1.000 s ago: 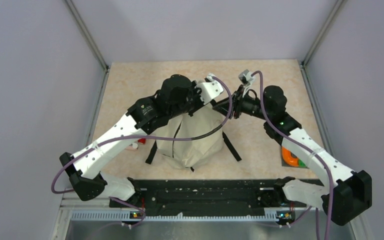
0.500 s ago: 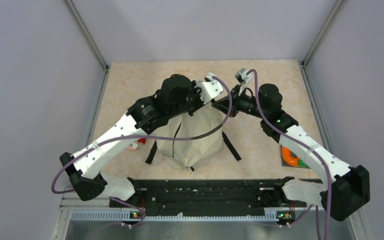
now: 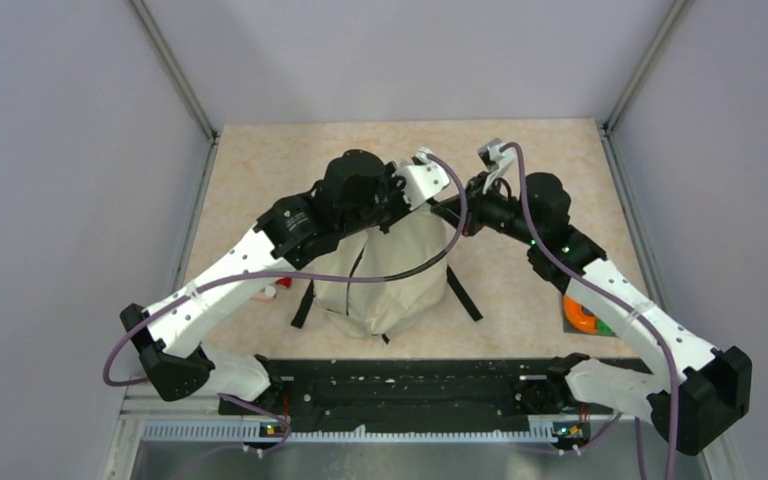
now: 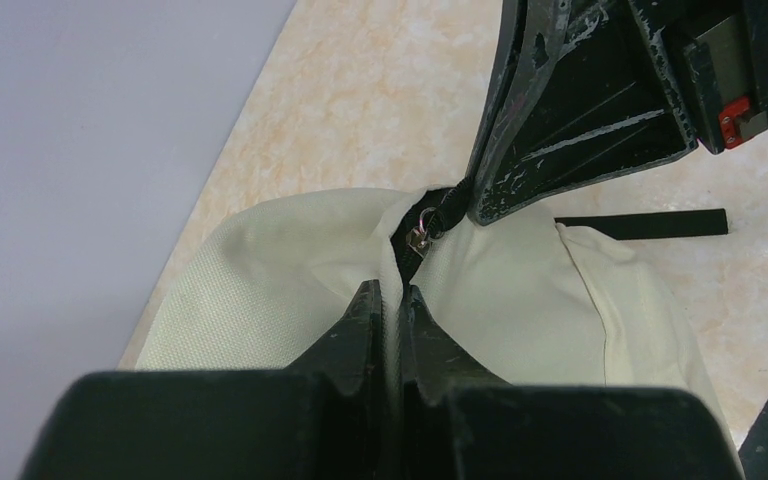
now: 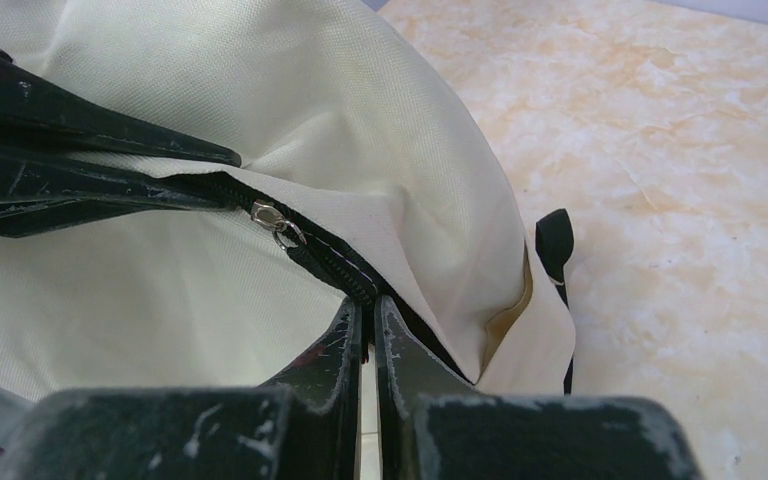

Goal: Pack the student bag
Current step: Zip the student bag at the center of the board.

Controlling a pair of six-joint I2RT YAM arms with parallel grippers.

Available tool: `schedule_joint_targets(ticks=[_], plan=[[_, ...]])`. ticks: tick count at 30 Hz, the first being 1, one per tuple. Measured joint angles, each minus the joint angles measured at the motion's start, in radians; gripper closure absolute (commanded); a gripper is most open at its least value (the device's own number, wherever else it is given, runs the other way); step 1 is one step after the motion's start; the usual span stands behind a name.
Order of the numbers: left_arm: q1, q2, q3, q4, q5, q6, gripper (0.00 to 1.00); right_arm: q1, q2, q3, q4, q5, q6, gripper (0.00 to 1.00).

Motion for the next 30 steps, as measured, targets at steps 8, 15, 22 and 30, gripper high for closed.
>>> schedule_joint_targets(ticks=[8, 15, 22, 30], plan=[[-0.004, 0.0, 0.0, -0.002, 0.012, 0.0, 1.0, 0.0, -0.025, 0.0, -0.036, -0.011, -0.001, 0.96], [-0.002, -0.002, 0.0, -0.017, 0.006, 0.005, 1.0, -0.008, -0.046, 0.0, -0.087, 0.005, -0.01, 0.84], [0.005, -0.016, 0.0, -0.032, -0.007, 0.005, 1.0, -0.016, -0.048, 0.0, -0.109, -0.014, -0.012, 0.98], [0.005, -0.018, 0.0, -0.039, -0.012, 0.008, 1.0, -0.016, -0.05, 0.0, -0.074, -0.087, -0.003, 0.71]])
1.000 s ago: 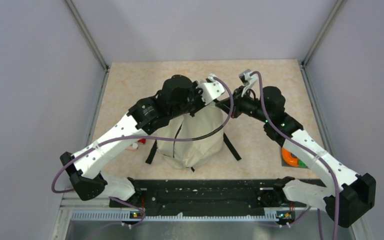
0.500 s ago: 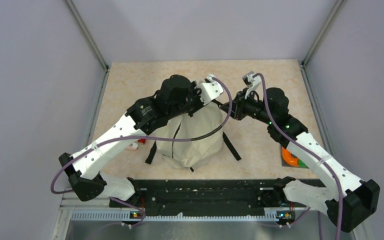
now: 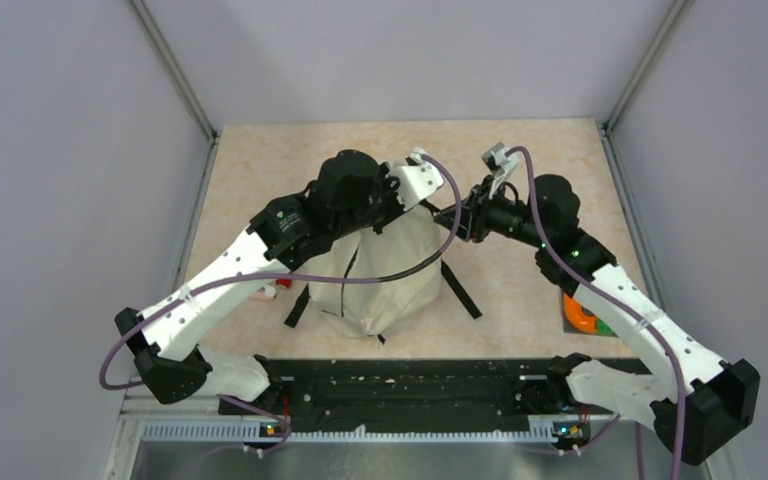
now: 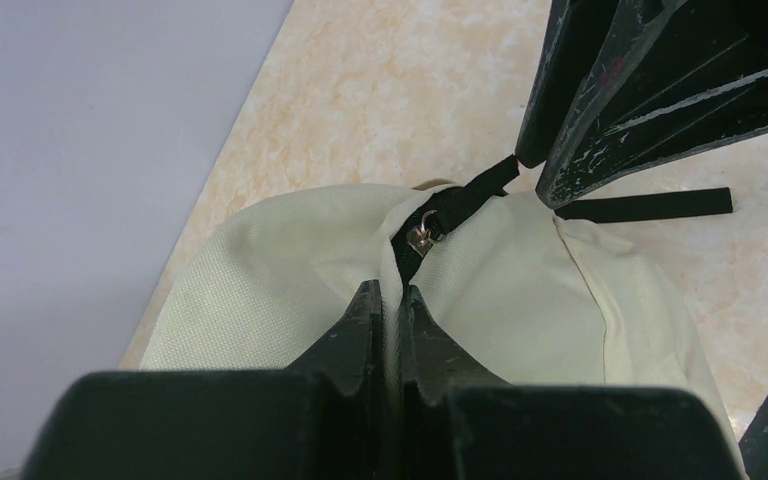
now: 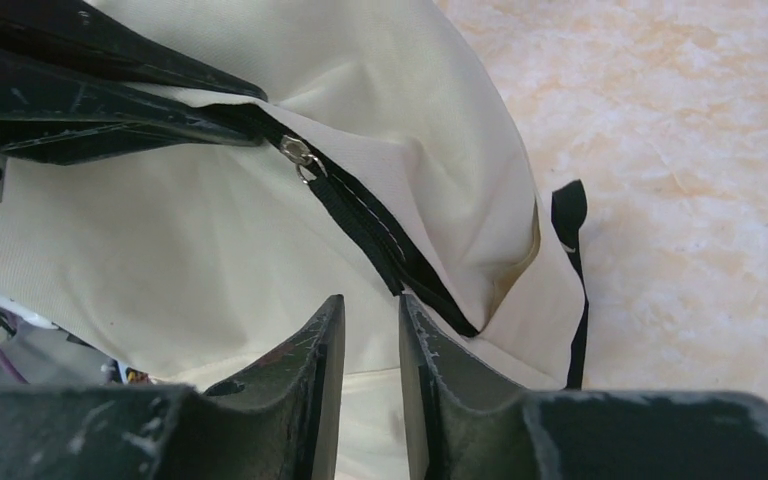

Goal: Pack the student bag
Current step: Zip the student bag at the center of the board.

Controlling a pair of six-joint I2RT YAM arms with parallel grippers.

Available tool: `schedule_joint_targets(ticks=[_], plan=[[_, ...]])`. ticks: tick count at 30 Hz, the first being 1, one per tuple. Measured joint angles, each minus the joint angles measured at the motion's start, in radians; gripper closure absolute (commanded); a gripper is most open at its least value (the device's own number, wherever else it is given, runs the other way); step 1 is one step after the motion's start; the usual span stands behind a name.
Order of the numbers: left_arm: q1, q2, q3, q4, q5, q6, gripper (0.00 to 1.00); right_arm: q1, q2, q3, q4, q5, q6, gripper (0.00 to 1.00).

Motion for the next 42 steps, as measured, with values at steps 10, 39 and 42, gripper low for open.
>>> schedule_joint_targets(ticks=[10, 39, 42], plan=[[0.0, 0.0, 0.0, 0.0, 0.0, 0.004, 1.0, -0.027, 0.018, 0.0, 0.06, -0.06, 0.025, 0.66], [0.0, 0.0, 0.0, 0.0, 0.0, 0.008, 1.0, -0.029, 0.095, 0.027, 0.091, -0.08, 0.02, 1.0], [0.0, 0.0, 0.0, 0.001, -0.002, 0.008, 1.0, -0.029, 0.095, 0.033, 0.077, -0.049, 0.016, 1.0]])
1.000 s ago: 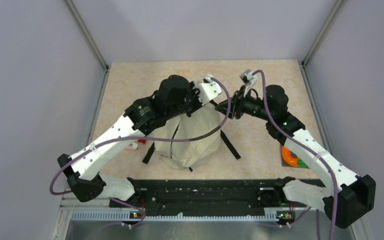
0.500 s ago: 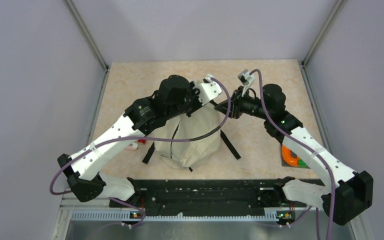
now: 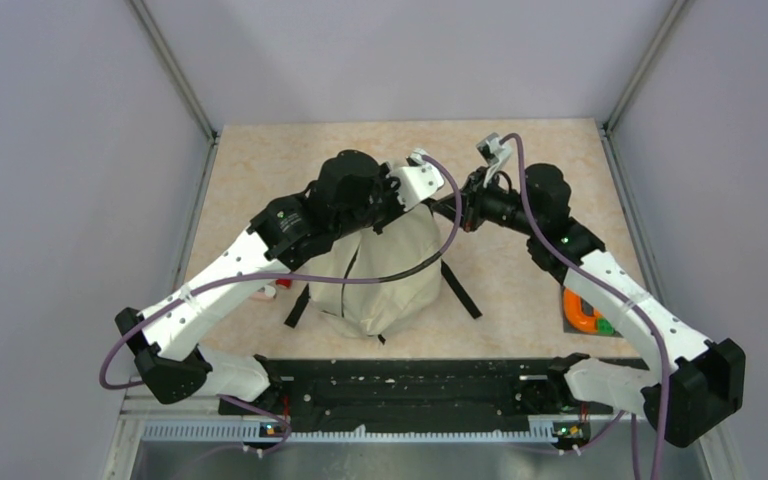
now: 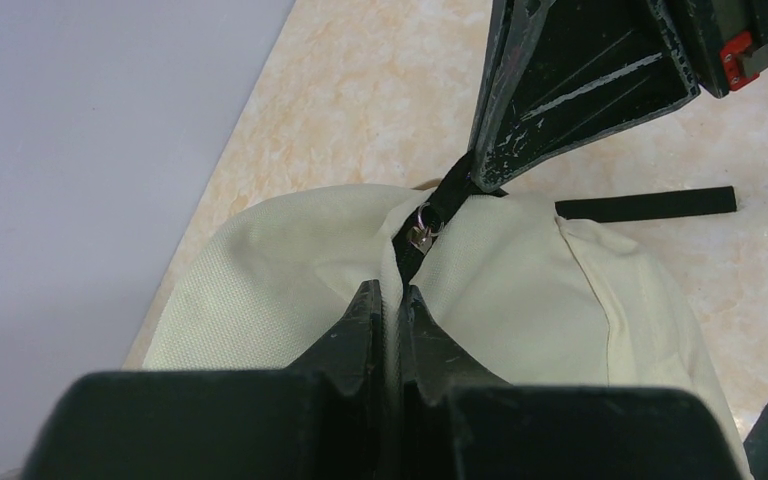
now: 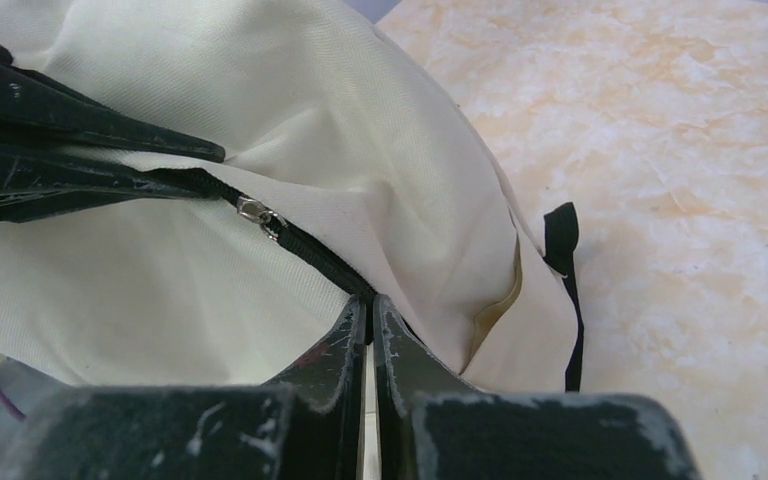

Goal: Pack the student bag
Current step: Zip the student bag at the center of the board.

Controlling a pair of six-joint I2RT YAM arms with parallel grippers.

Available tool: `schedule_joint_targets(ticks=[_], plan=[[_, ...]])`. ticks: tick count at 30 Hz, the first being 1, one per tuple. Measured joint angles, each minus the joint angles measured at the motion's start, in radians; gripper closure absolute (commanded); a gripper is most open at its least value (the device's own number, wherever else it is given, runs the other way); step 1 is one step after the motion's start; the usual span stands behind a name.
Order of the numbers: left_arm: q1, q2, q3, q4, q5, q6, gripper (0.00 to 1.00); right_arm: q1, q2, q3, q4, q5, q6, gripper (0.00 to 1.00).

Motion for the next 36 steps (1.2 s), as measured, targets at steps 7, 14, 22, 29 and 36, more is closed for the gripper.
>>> schedule_joint_targets(ticks=[7, 14, 22, 29, 36], plan=[[-0.001, -0.007, -0.001, 0.012, -0.029, 0.002, 1.0, 0.0, 0.007, -0.009, -0.056, 0.115, -0.018, 1.0], [0.0, -0.024, -0.002, 0.014, -0.029, 0.007, 1.0, 0.0, 0.051, -0.122, -0.118, 0.168, -0.025, 1.0], [-0.001, -0.026, -0.002, 0.006, 0.005, 0.007, 1.0, 0.0, 0.11, -0.158, -0.078, 0.169, -0.015, 0.93], [0.002, -0.026, 0.006, 0.01, 0.014, 0.003, 1.0, -0.006, -0.011, -0.221, -0.068, 0.183, -0.035, 0.16], [0.005, -0.023, 0.042, -0.027, 0.085, -0.021, 1.0, -0.008, -0.206, -0.209, 0.053, 0.083, -0.127, 0.12]])
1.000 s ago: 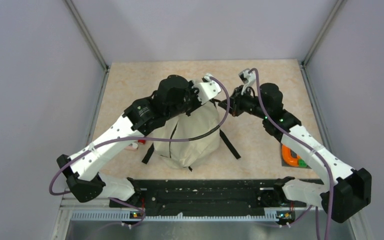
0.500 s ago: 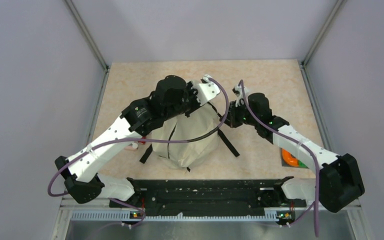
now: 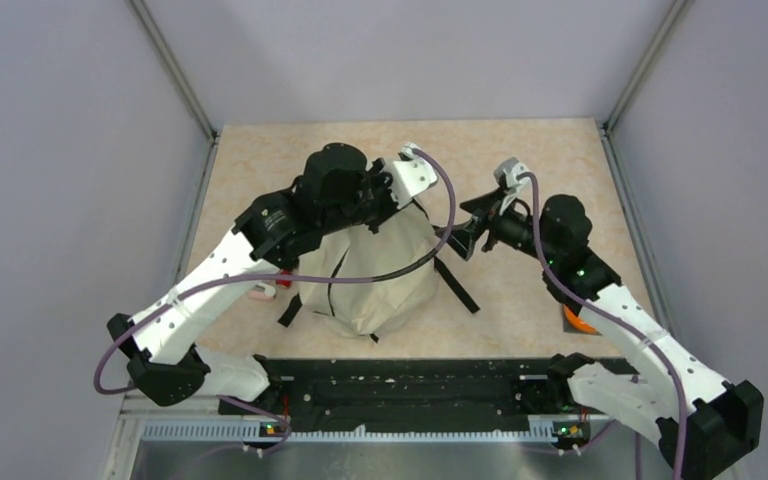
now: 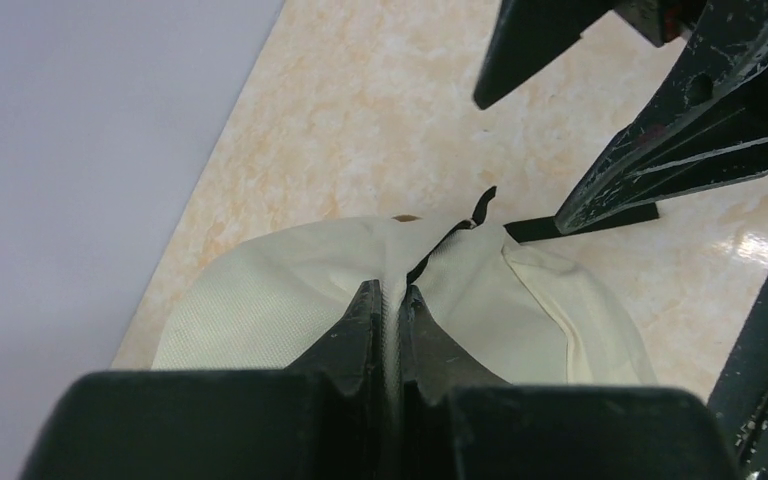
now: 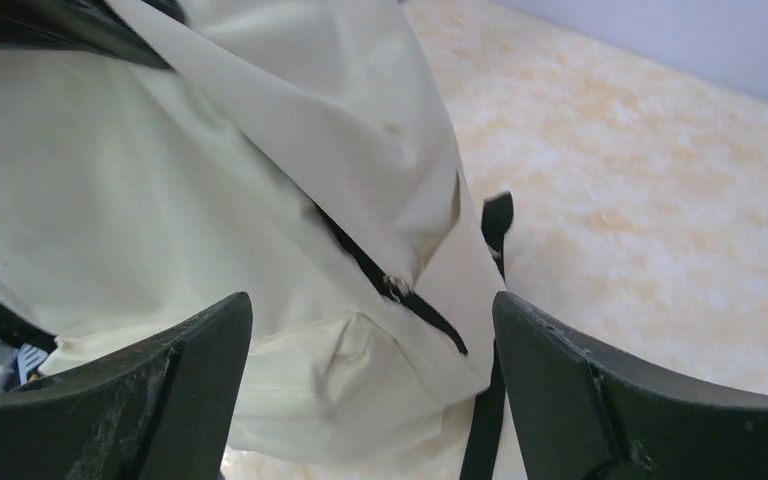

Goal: Pack the student bag
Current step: Zip the student bag at the center of the board, then adjust the student bag at the center of the board.

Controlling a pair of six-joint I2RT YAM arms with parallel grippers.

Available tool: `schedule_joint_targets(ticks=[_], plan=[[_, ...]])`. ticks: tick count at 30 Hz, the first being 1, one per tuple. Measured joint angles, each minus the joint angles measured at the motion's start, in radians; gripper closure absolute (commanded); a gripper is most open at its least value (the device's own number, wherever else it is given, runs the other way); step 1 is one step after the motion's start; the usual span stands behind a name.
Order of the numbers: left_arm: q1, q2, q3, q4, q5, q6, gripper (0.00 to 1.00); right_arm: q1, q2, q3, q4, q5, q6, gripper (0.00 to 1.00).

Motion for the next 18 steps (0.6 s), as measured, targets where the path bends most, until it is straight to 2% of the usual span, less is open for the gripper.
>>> schedule_joint_targets(ticks=[7, 12, 13, 14, 15, 17, 18], plan=[[0.002, 0.012, 0.074, -0.092, 0.105, -0.024, 1.0, 0.0, 0.098, 0.106, 0.09, -0.204, -0.1, 0.12], [0.002, 0.018, 0.119, -0.142, 0.149, -0.034, 1.0, 0.0, 0.233, 0.217, 0.079, -0.376, -0.159, 0.16], [0.002, 0.021, 0.127, -0.151, 0.155, -0.035, 1.0, 0.001, 0.25, 0.228, 0.076, -0.399, -0.164, 0.2], [0.003, 0.024, 0.134, -0.153, 0.161, -0.037, 1.0, 0.008, 0.265, 0.235, 0.07, -0.42, -0.172, 0.26], [0.003, 0.029, 0.143, -0.159, 0.167, -0.037, 1.0, 0.014, 0.272, 0.235, 0.06, -0.435, -0.181, 0.38], [0.004, 0.046, 0.169, -0.171, 0.183, -0.039, 1.0, 0.03, 0.278, 0.235, 0.036, -0.44, -0.199, 0.68], [0.005, 0.065, 0.198, -0.184, 0.194, -0.04, 1.0, 0.039, 0.278, 0.235, 0.028, -0.434, -0.204, 0.86]])
